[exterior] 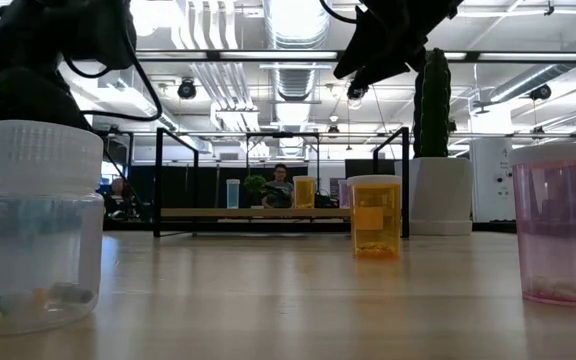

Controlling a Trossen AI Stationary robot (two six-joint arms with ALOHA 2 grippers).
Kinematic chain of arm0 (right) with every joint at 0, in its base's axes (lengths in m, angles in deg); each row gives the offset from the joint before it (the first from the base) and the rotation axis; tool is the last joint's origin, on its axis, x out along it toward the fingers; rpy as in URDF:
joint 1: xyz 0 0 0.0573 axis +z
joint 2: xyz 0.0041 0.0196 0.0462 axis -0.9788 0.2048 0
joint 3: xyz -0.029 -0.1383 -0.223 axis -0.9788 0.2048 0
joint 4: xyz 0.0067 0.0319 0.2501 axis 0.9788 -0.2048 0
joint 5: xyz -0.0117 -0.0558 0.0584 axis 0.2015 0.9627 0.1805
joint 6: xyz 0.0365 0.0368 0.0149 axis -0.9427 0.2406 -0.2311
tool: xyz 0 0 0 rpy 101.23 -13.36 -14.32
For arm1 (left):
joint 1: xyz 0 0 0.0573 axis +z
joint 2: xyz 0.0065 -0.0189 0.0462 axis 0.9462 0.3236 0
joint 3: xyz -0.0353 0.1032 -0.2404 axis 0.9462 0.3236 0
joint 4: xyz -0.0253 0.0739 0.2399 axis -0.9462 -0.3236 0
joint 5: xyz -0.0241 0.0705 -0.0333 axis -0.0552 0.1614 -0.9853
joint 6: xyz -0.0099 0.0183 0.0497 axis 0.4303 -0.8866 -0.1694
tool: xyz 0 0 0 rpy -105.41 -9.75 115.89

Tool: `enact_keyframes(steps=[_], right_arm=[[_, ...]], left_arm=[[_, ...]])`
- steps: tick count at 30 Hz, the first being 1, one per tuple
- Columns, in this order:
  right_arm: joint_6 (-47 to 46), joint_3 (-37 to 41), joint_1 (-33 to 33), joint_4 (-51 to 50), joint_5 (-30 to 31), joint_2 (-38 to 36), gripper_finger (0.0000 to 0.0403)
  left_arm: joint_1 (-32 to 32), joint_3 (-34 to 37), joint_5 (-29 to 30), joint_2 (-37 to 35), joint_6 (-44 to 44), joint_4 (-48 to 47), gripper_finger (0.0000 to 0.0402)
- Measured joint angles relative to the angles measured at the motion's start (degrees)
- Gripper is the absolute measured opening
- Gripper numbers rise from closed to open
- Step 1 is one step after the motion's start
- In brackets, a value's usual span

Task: Pick and place medicine bottles onto shelf by color
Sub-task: Put the left pink pill bottle on the shelf

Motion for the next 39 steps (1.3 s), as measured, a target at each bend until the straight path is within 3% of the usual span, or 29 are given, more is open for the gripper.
enact_keyframes(steps=[9,17,25,29,34,39], right_arm=[[0.09,0.0,0.0,0.0,0.0,-0.02,0.0304],[0.11,-0.39,0.02,-3.11,-1.23,-1.33,0.0304],[-3.41,-2.86,0.04,-15.71,-1.53,-5.75,0.0304],[-6.74,-2.23,0.48,-16.97,-1.57,-8.15,0.0304],[-10.93,-1.29,2.17,-17.22,-2.19,-9.61,0.0304],[-13.14,-1.16,3.9,-17.18,-2.6,-9.16,0.0304]], left_arm=[[0.07,-2.78,-0.89,-0.16,-2.73,-0.22,0.0118],[2.61,-16.68,-1.45,1.52,-7.86,3.2,0.0118],[12.9,-38.7,-0.22,18.36,-23.55,1.95,0.0118],[19.19,-50.93,0.48,28.11,-34.01,-5.17,0.0118],[26.84,-64.85,6.48,37.27,-44.4,-15.64,0.0118],[33.92,-72.96,11.22,43.23,-50.07,-23.13,0.0118]])
